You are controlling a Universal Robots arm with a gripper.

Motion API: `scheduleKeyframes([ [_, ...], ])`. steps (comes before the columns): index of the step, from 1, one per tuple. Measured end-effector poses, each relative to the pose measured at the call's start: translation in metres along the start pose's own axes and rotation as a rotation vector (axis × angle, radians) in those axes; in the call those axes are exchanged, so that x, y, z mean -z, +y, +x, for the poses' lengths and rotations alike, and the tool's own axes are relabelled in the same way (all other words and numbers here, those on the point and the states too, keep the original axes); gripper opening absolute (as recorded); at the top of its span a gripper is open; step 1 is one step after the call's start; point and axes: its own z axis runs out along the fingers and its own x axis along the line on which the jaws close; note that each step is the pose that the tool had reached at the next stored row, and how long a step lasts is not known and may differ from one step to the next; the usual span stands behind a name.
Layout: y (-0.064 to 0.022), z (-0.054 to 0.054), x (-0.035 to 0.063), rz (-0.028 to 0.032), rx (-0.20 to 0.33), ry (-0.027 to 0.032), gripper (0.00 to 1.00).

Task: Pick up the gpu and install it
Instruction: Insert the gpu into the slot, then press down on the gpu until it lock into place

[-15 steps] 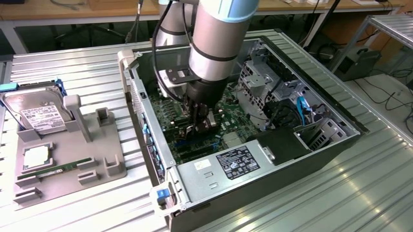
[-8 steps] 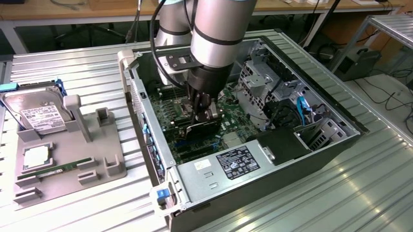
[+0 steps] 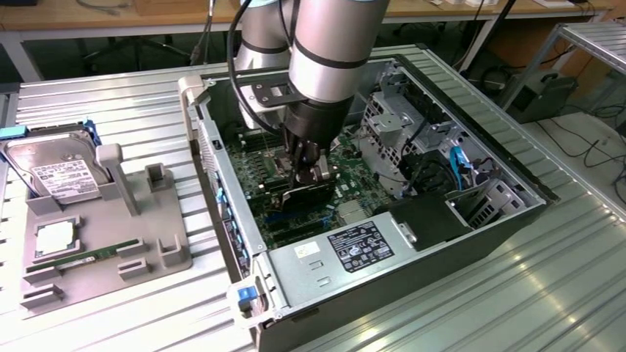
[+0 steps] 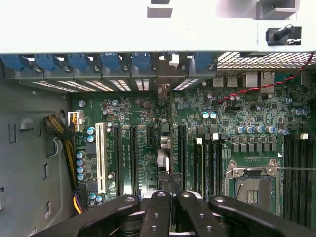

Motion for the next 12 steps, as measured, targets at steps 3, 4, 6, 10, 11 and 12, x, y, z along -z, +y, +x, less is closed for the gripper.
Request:
scheduleKeyframes([
  [3, 0.0, 0.0, 0.0, 0.0, 0.0, 0.0, 0.11],
  [4, 0.0, 0.0, 0.0, 0.0, 0.0, 0.0, 0.11],
  [6, 0.0, 0.0, 0.0, 0.0, 0.0, 0.0, 0.11],
  [10, 0.0, 0.0, 0.0, 0.0, 0.0, 0.0, 0.11],
  [11, 0.0, 0.0, 0.0, 0.0, 0.0, 0.0, 0.11],
  [12, 0.0, -0.0001, -0.0001, 0.0, 0.0, 0.0, 0.11],
])
